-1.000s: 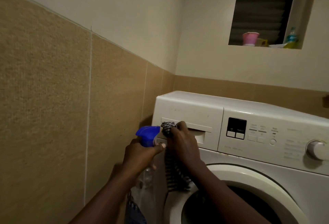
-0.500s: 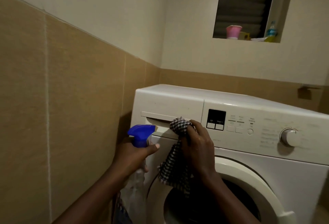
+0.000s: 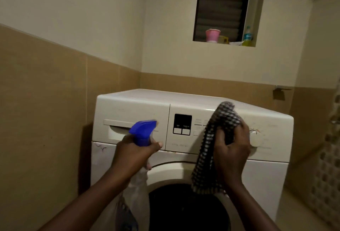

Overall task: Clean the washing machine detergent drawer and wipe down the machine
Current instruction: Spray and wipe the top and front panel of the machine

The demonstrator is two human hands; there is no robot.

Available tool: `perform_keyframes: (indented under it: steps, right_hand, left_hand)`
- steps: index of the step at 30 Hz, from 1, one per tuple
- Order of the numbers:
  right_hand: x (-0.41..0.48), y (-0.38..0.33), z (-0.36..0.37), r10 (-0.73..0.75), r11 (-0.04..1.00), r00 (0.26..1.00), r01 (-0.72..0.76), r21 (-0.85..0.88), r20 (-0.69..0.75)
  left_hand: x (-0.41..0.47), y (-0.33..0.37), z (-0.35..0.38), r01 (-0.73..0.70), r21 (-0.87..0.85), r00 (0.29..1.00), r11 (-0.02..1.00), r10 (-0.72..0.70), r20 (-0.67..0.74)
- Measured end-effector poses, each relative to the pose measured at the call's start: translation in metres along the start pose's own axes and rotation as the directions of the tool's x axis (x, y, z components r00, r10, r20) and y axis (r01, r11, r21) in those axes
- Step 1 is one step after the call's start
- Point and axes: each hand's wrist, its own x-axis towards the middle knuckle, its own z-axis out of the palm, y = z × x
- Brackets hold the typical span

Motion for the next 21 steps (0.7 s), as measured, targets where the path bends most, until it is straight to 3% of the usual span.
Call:
perform_keyframes:
  steps: [4,7,9,18,21]
  right_hand:
    - [0.025,-0.008,-0.017,0.254,0.942,0.967,-0.248,0.228,-0.001]
    - [0.038,-0.013,-0.029,0.458,0.714,0.876,-0.463,0.524,0.150]
    - [0.044,-0.014,-0.034,0.494,0.616,0.847,-0.500,0.609,0.196]
    - [0.049,-0.010,-0.046,0.504,0.677,0.857,-0.467,0.569,0.104]
    - [0.052,-0.011,-0.049,0.494,0.687,0.866,-0.443,0.576,0.077]
  left_hand:
    - [0.007,0.017,0.031,-0.011,-0.018,1.000,1.000,0.011,0.005]
    - [0.010,0.023,0.045,-0.014,0.015,1.000,1.000,0.014,-0.003]
    - [0.013,0.025,0.050,-0.011,0.032,1.000,0.999,0.011,-0.012]
    - [0.020,0.047,0.062,-0.064,0.165,0.994,0.984,0.077,-0.077]
    - [0.015,0.044,0.061,-0.045,0.160,0.998,0.986,0.051,-0.033]
